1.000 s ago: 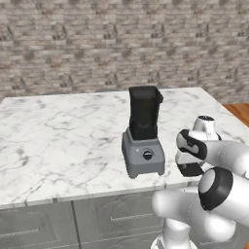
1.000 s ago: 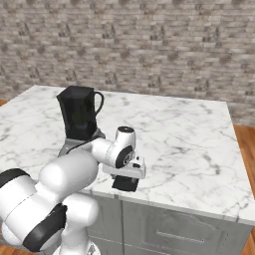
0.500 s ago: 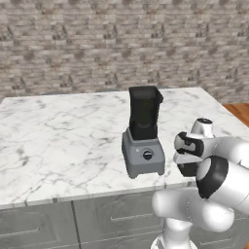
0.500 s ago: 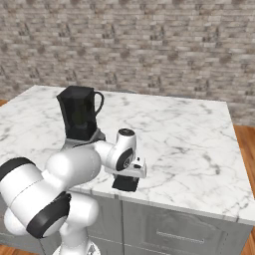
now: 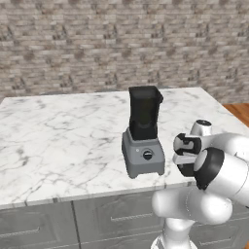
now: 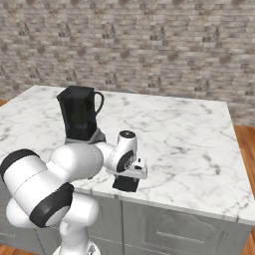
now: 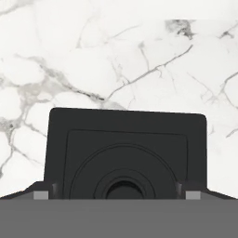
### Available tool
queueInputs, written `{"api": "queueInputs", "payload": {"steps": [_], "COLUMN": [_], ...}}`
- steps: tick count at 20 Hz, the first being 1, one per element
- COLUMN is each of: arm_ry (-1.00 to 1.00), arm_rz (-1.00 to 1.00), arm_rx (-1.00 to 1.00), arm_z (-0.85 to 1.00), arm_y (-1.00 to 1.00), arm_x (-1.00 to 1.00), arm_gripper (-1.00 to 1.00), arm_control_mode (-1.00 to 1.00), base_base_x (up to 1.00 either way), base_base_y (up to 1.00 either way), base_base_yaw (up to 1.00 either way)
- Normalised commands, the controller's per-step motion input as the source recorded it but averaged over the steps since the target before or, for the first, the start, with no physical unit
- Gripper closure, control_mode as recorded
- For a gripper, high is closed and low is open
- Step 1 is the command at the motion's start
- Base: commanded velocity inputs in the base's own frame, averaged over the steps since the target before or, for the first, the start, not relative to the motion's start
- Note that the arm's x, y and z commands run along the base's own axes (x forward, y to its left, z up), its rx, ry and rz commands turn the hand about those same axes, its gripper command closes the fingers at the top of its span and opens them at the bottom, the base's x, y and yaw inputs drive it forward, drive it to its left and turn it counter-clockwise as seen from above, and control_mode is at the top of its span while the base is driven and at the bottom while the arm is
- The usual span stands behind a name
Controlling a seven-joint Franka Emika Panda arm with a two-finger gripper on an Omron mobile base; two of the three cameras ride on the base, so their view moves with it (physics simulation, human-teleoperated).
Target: Grab the lemon and lime from the fridge, place them in the blender, close the lid, and turn on the blender to create a marinade.
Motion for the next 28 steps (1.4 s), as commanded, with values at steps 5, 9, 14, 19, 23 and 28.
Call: {"api": "queueInputs", "payload": {"steps": [5, 9, 14, 19, 23, 28], "arm_ry": [0.0, -0.04, 0.0, 0.0, 0.0, 0.0], "arm_rz": [0.0, 0.0, 0.0, 0.0, 0.0, 0.0], "arm_rx": [0.0, 0.0, 0.0, 0.0, 0.0, 0.0], "arm_z": [-0.05, 0.0, -0.04, -0.14, -0.23, -0.09], "arm_y": [0.0, 0.0, 0.0, 0.0, 0.0, 0.0], "arm_x": [-0.04, -0.19, 0.0, 0.0, -0.06, 0.0], "arm_gripper": [-1.0, -1.0, -1.0, -1.0, 1.0, 1.0], "arm_control_mode": [-1.0, -1.0, -1.0, -1.0, -1.0, -1.0], "base_base_x": [0.0, 0.0, 0.0, 0.0, 0.0, 0.0], "base_base_y": [0.0, 0.0, 0.0, 0.0, 0.0, 0.0], "base_base_yaw": [0.0, 0.0, 0.0, 0.0, 0.0, 0.0]}}
